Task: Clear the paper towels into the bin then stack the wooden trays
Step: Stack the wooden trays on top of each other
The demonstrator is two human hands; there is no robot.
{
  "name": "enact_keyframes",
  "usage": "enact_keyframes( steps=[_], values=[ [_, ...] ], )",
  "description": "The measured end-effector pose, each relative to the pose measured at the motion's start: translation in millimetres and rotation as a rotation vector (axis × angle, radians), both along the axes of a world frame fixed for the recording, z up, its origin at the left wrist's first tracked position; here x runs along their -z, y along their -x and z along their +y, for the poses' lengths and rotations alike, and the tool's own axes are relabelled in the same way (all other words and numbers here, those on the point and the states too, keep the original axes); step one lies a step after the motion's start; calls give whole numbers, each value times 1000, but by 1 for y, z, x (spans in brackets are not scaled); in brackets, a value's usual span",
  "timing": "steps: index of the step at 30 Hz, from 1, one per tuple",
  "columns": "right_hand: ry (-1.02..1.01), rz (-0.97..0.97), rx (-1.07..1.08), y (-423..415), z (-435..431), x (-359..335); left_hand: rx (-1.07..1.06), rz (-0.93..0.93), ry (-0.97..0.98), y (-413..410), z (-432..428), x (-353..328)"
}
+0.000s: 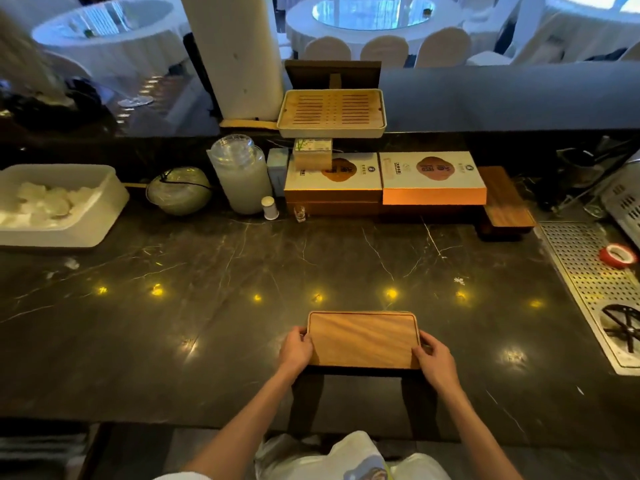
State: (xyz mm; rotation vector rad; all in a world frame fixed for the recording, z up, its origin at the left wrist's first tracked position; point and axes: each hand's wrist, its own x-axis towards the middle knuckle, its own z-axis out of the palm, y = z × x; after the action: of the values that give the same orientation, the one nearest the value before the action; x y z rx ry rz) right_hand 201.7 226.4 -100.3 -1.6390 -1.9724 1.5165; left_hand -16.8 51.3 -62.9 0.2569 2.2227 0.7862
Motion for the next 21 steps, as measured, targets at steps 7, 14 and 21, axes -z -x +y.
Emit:
enact_keyframes(
  steps=[7, 14, 21],
  values=[
    [225, -19, 5, 8, 22, -11, 7, -116, -21, 6, 3, -6],
    [337, -55, -10, 25, 33, -19, -80, -340, 9, 11, 7, -9],
    [164, 122, -117, 20, 42, -43, -38, -231, -192, 22, 9, -7]
  ],
)
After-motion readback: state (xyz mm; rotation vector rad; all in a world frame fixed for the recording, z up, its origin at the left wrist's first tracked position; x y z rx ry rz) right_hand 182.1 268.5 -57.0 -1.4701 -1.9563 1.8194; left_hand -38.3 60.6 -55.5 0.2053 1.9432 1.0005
